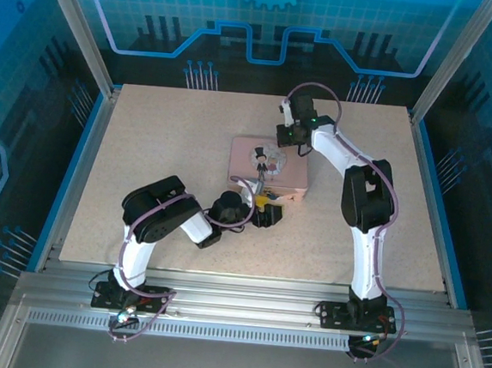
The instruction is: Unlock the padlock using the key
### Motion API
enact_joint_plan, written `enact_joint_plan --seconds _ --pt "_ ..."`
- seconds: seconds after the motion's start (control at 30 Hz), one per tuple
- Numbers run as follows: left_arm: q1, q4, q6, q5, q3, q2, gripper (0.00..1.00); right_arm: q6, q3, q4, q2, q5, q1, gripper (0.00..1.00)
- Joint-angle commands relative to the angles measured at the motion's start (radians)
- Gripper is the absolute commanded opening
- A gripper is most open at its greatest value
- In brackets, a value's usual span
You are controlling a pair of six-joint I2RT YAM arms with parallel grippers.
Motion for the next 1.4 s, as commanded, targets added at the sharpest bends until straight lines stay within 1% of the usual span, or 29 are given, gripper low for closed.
enact_joint_plan --seconds 0.0,0.17,0.33,0.37,0.47,0.53,0.67,0.73,0.87,0.93,1.0,1.1,1.17,1.23,1.37 --pt "0.031 0.111 -0.062 0.083 0.028 0.008 0.79 -0.01 -0.052 -0.082 -0.02 -0.03 0.03 0.0" --pt "0.04 0.137 -0.082 0.092 0.007 -0.01 0.75 -0.008 -0.074 -0.074 -0.038 -0.033 0.038 0.0" --pt "0.053 0.165 -0.115 0.112 -0.009 -0.01 0.68 -0.008 -0.085 -0.068 -0.049 -0.028 0.045 0.0" --pt "0.054 0.163 -0.115 0.099 -0.016 -0.017 0.68 -0.007 -0.086 -0.067 -0.049 -0.027 0.046 0.0" --pt "0.053 0.132 -0.093 0.046 -0.044 -0.046 0.73 -0.009 -0.089 -0.067 -0.051 -0.027 0.046 0.0" --pt "0.052 0.074 -0.076 0.012 -0.044 -0.063 0.73 -0.01 -0.097 -0.063 -0.053 -0.027 0.045 0.0" --pt "0.029 -0.043 -0.016 -0.113 -0.035 -0.092 0.75 -0.008 -0.105 -0.058 -0.058 -0.026 0.049 0.0" --pt "0.012 -0.096 0.015 -0.162 -0.015 -0.097 0.77 -0.01 -0.107 -0.058 -0.061 -0.025 0.051 0.0" --pt "0.004 -0.199 0.023 -0.212 0.035 -0.087 0.78 -0.014 -0.106 -0.057 -0.066 -0.025 0.055 0.0" --pt "0.004 -0.219 0.017 -0.238 0.042 -0.085 0.79 -0.015 -0.108 -0.057 -0.069 -0.023 0.058 0.0" --pt "0.004 -0.186 0.026 -0.216 0.041 -0.079 0.8 -0.017 -0.113 -0.053 -0.072 -0.023 0.06 0.0" --pt "0.005 -0.154 0.019 -0.154 0.055 -0.062 0.83 -0.014 -0.125 -0.041 -0.079 -0.027 0.059 0.0" --pt "0.005 -0.099 0.013 -0.105 0.056 -0.048 0.83 -0.014 -0.124 -0.04 -0.079 -0.027 0.062 0.0" --pt "0.009 -0.043 0.006 -0.045 0.055 -0.035 0.78 -0.015 -0.122 -0.04 -0.078 -0.027 0.063 0.0" --pt "0.032 0.043 -0.021 0.092 0.045 -0.024 0.72 -0.017 -0.121 -0.043 -0.081 -0.025 0.062 0.0"
